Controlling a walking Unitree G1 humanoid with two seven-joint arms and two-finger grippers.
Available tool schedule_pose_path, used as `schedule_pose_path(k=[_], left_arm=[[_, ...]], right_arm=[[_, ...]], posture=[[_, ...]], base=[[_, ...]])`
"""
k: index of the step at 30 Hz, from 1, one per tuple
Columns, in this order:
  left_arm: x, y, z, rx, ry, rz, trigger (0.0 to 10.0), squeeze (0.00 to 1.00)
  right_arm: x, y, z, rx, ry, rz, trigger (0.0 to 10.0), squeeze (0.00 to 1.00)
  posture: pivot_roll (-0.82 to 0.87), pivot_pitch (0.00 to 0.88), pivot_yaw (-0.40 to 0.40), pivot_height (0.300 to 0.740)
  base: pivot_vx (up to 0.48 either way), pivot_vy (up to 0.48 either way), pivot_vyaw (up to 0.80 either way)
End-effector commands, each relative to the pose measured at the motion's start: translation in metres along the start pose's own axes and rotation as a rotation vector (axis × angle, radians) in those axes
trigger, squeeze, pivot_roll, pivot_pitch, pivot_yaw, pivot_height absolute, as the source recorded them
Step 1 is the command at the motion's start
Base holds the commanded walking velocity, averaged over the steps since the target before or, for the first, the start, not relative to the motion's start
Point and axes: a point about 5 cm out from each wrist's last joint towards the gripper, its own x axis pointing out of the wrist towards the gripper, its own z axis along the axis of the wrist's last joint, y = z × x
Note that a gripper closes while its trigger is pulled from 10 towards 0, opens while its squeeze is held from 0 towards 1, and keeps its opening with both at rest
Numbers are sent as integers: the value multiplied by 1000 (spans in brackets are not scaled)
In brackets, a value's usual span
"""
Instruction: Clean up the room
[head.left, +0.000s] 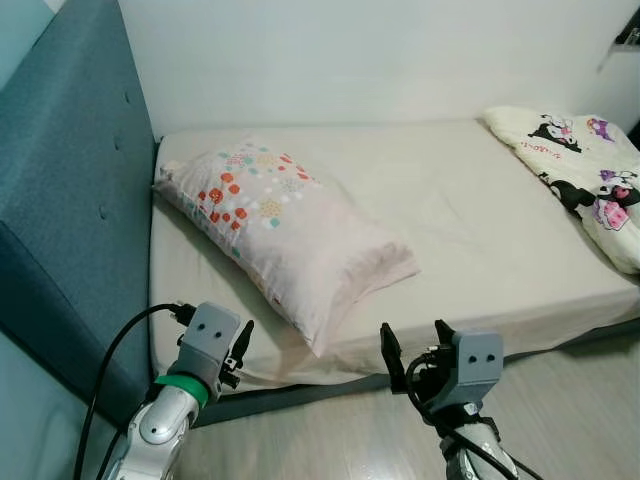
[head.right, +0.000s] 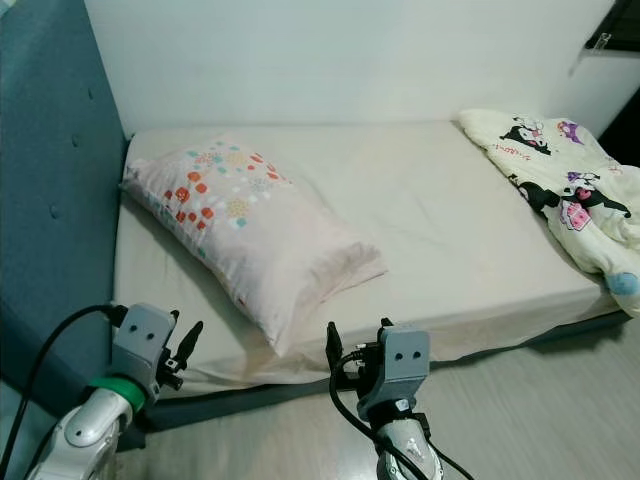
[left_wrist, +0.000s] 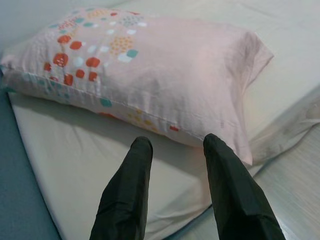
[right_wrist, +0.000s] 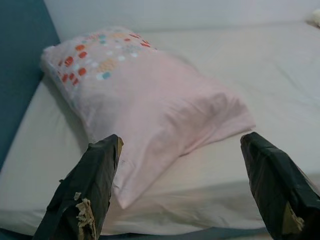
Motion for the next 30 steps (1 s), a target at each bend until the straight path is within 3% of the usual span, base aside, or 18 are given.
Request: schedule_pose_path(k=[1,12,30], left_arm=[[0,-3,-5,-6,18,-14,10000,0],[2,-1,-7,2,30,-14,10000,0],[5,-20,-11,-28,43,-84,10000,0]], right_arm=[[-3,-5,-6,-14,30,-15,10000,0],[-8,-5,-14,-26,59,-7,10000,0],[-11,-4,-16,-42,60,2,10000,0]], posture=[[14,35,-31,740],[13,51,-9,740],[-6,55,-6,740]], base=[[0,0,0],[0,0,0],[0,0,0]])
